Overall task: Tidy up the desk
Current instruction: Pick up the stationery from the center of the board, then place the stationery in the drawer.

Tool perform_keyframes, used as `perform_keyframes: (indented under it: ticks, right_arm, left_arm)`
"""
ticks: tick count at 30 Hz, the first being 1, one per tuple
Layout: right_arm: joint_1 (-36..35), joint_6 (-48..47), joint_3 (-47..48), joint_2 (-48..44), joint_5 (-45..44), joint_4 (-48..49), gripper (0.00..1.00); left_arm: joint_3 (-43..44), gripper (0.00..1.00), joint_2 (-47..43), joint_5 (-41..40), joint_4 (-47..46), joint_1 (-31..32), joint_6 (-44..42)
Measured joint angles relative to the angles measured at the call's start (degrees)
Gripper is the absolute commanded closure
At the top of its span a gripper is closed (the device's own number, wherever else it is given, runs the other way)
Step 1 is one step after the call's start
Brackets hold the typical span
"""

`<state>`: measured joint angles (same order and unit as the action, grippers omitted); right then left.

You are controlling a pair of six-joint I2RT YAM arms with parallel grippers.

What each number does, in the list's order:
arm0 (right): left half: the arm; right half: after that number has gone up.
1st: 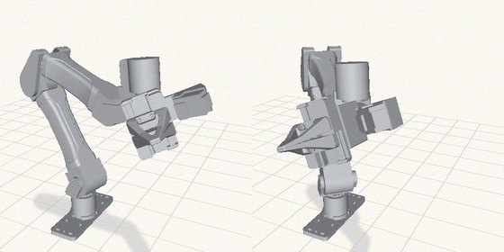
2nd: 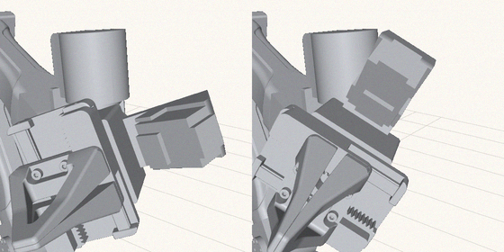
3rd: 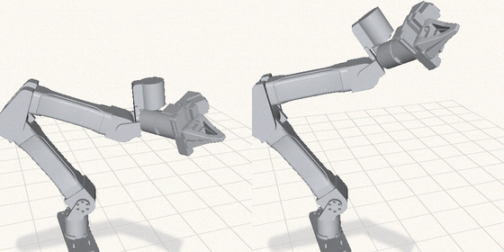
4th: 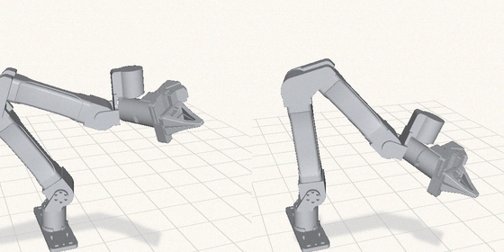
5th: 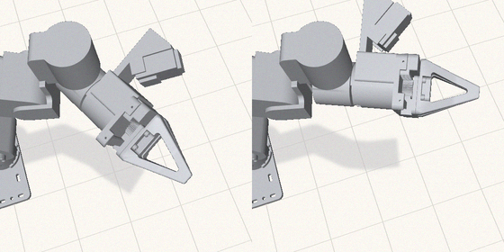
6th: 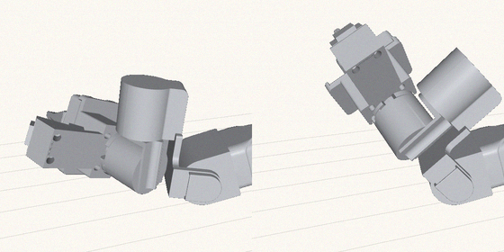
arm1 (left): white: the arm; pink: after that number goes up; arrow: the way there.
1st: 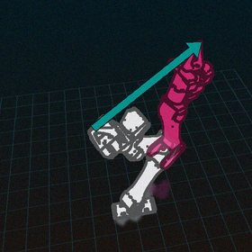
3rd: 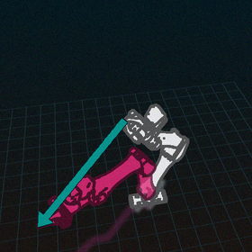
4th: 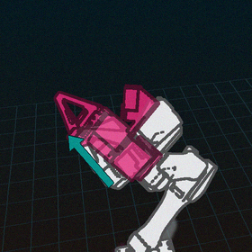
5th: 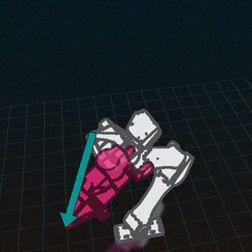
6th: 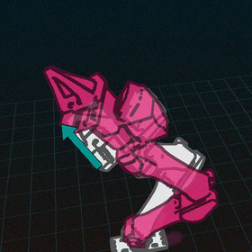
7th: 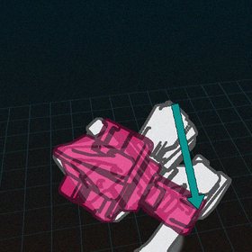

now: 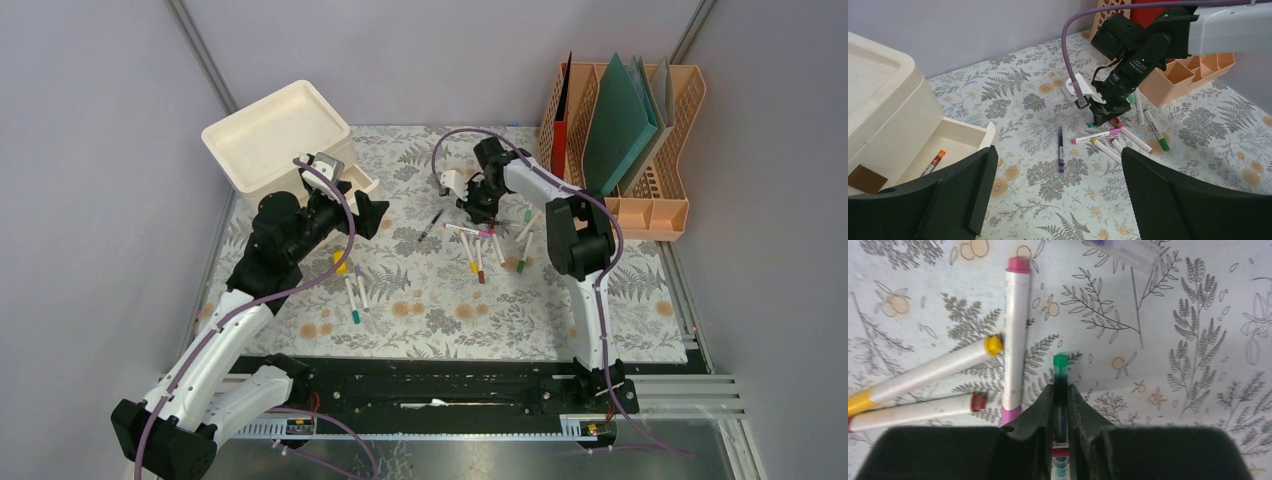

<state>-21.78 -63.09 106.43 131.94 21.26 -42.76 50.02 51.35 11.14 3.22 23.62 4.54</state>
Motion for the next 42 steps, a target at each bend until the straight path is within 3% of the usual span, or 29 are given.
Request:
perform_keyframes:
  ticks: [13,23,29,34,42]
  right_arm:
    - [-0.35,14.14,-6.75,-11.04,6.54,3.58,1.00]
    - [-0.35,26.77,-13.77,-20.76,15.54,7.39,1.00]
    - [-0.35,32.76,-18.08,-23.04,19.02,10.10,1.00]
    - [-0.35,38.12,-22.21,-25.46,21.97,13.84,1.00]
    - [-0.07,50.86,-34.14,-36.83,27.10,26.58,1.00]
  left_arm:
    - [0.00,0.01,0.52,1.92,-0.26,0.00,0.46]
    - [0.00,0.01,4.33,9.75,-2.01,0.00,5.16]
    - [-0.04,0.01,6.56,15.78,-4.07,0.00,13.70]
    - [-5.40,0.01,6.71,19.10,-12.55,0.87,23.58]
    - [-17.90,0.01,8.66,14.80,-28.15,11.96,37.51]
